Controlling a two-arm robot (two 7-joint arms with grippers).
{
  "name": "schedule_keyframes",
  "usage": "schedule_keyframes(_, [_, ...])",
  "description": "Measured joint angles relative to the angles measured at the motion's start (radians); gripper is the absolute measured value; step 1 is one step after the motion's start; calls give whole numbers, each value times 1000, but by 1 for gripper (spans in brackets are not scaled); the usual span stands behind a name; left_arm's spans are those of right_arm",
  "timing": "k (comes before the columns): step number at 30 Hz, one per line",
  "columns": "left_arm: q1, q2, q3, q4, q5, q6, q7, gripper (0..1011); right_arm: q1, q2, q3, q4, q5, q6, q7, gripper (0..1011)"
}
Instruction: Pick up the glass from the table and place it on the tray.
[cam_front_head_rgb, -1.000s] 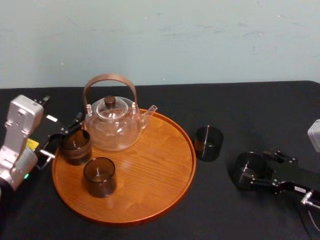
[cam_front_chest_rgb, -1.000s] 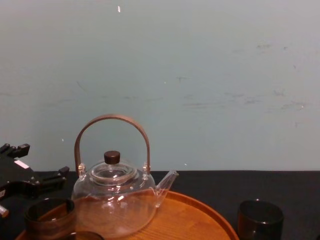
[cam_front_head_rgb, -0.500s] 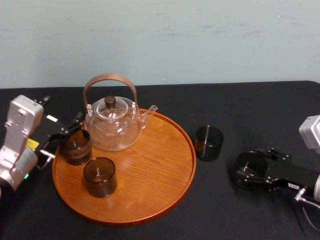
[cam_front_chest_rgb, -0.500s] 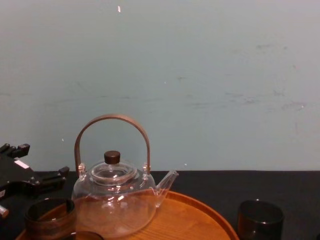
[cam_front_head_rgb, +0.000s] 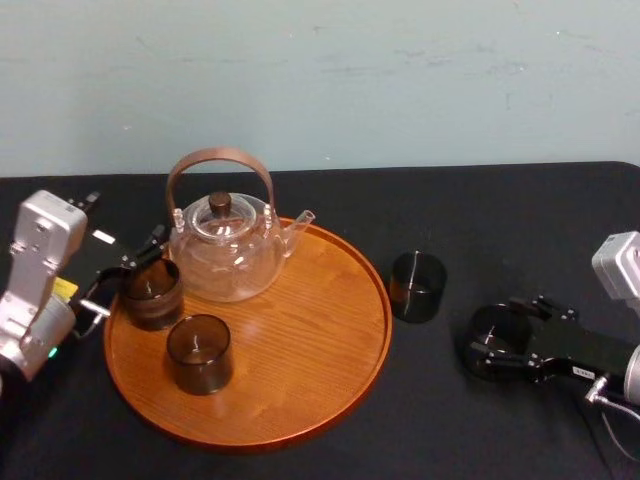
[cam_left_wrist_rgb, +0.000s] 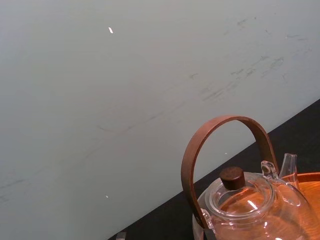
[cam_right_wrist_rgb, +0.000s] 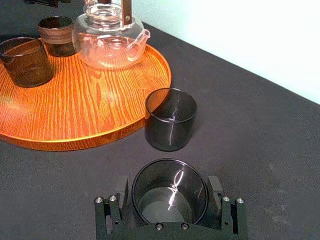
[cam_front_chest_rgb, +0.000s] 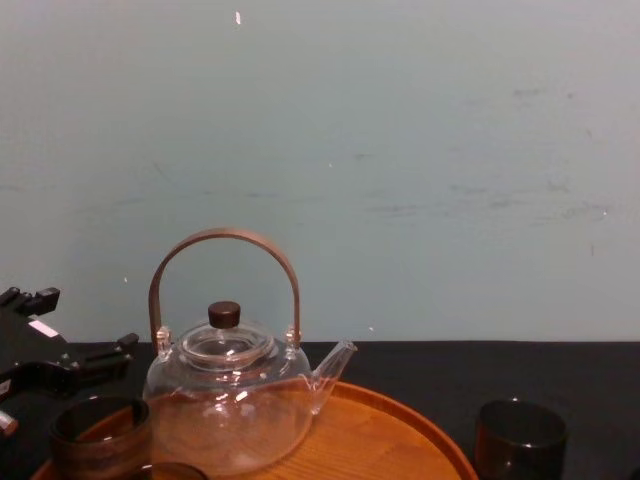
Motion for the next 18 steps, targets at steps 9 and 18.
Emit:
schedule_keyframes(9, [0, 0, 0, 0, 0, 0, 0, 1001, -1, 0, 2, 0, 3, 0, 0, 903])
schedule_keyframes(18, [0, 0, 0, 0, 0, 0, 0, 1001, -1, 0, 3, 0, 4, 0, 0, 903])
